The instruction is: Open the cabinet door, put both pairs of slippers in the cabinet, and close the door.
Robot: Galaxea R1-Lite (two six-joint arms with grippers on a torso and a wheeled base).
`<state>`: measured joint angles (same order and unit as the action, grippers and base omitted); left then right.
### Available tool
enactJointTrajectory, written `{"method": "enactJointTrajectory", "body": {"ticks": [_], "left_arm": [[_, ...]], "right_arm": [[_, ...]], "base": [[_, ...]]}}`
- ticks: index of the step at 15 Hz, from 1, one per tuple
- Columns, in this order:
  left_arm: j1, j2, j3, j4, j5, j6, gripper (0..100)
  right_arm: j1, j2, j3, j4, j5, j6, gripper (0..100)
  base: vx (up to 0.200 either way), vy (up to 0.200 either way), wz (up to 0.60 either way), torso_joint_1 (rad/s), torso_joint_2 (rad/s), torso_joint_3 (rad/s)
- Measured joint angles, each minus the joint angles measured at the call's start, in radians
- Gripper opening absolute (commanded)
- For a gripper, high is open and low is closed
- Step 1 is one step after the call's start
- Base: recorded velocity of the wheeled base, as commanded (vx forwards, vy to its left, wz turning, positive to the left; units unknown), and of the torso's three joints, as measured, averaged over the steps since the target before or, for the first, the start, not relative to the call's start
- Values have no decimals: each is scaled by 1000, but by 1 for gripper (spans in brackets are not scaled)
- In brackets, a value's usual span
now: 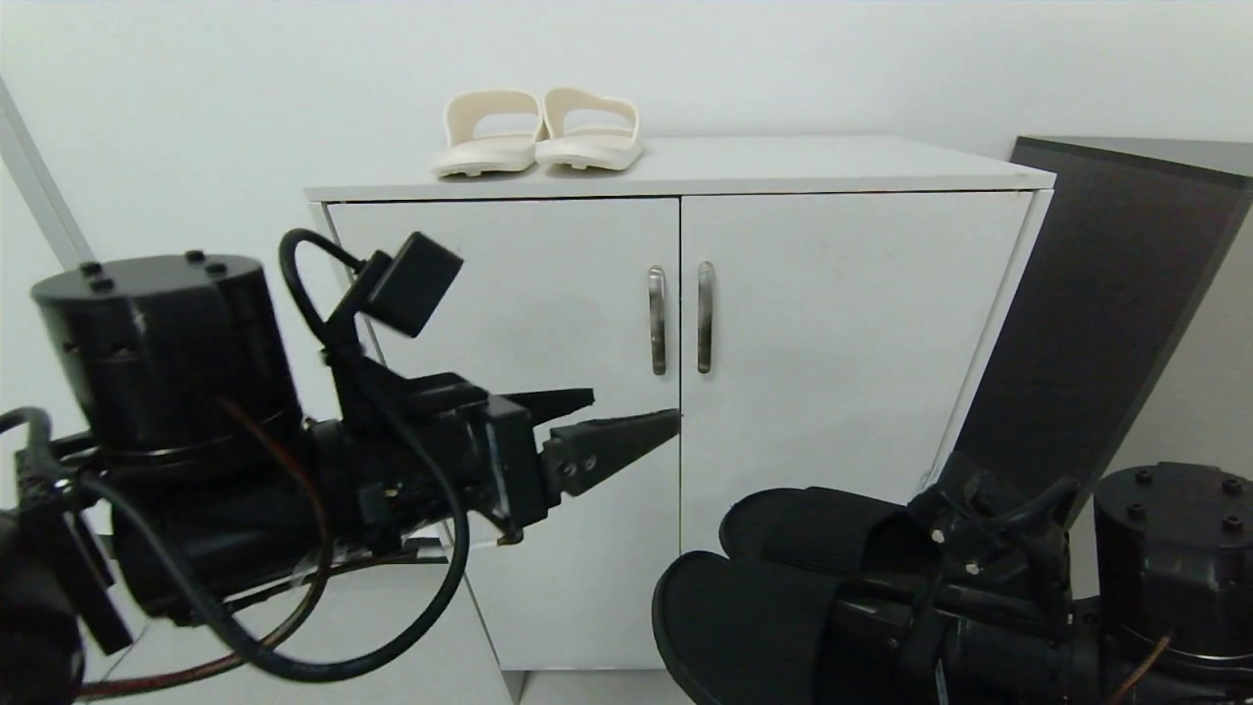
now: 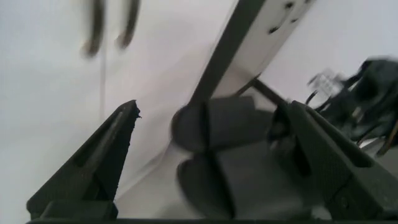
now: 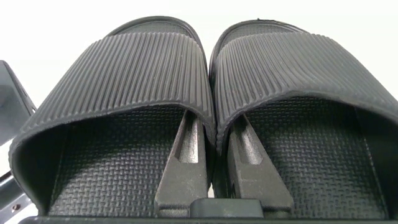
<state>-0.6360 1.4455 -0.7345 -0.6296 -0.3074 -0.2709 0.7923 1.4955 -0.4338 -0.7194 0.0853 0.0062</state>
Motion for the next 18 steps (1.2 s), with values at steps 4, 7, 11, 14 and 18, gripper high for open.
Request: {"method": "enactJointTrajectory", "body": {"ticks": [4, 7, 11, 14, 18], "left_arm": [[-9, 161, -251, 4, -114, -77, 100], [-7, 272, -391, 5, -149, -148, 100], [-3, 349, -442, 6, -101, -153, 100], [5, 356, -444, 7, -31, -152, 100], [-8, 356, -434, 9, 79, -138, 100]], "right_arm": [[1, 9, 11, -4, 7, 0, 0], [1, 11, 15, -6, 29, 0, 0], [0, 11, 19, -6, 29, 0, 0], [0, 11, 19, -6, 29, 0, 0], [0, 11, 21, -6, 29, 0, 0]], "base": [[0, 0, 0, 0, 0, 0], [0, 0, 0, 0, 0, 0], [0, 0, 0, 0, 0, 0], [0, 0, 0, 0, 0, 0], [0, 0, 0, 0, 0, 0]]}}
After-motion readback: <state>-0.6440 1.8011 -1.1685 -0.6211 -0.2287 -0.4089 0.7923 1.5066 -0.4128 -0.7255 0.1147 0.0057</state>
